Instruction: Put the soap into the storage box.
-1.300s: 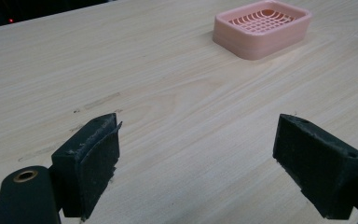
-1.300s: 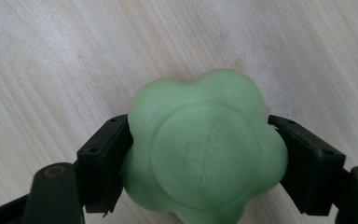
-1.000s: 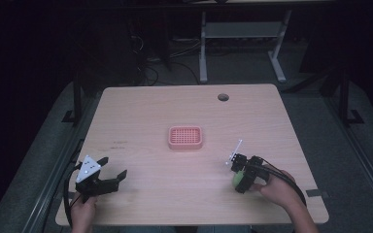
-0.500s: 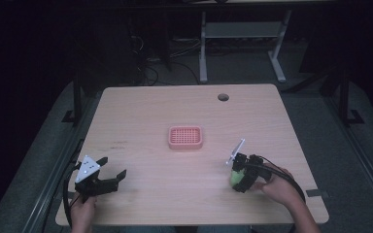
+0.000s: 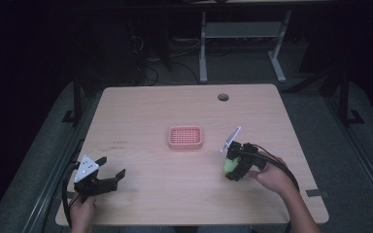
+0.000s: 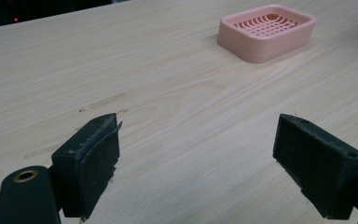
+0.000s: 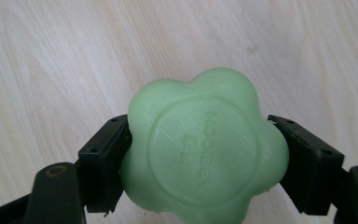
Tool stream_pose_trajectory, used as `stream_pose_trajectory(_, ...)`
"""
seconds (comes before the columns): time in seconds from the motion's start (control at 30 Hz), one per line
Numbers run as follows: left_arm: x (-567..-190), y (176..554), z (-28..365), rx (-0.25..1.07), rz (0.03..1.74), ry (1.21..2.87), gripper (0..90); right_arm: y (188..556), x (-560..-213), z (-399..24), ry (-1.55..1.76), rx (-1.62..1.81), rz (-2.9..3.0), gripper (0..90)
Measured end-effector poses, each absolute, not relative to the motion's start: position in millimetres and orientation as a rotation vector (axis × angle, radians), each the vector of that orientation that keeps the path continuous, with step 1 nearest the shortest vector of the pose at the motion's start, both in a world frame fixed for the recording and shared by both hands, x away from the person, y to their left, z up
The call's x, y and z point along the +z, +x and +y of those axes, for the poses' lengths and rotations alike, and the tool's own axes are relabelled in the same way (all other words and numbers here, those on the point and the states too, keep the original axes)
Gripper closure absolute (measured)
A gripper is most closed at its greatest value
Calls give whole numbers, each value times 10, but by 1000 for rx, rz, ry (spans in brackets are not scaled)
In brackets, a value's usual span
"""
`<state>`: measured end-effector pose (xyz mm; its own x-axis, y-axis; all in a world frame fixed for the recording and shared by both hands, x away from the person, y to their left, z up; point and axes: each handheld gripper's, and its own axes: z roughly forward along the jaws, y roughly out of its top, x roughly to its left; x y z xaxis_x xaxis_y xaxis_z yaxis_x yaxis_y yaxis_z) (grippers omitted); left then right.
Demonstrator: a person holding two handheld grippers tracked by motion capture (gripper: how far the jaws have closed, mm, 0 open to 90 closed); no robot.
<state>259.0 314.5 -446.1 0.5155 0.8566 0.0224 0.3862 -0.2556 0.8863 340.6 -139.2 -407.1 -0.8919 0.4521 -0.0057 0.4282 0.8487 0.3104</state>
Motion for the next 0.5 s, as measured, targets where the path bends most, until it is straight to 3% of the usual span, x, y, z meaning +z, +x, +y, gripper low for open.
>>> stream_pose_trajectory(0.5,-4459,2597,3160,652,1035,1843,142,3670,-3892,-1141,663,534,2943,251)
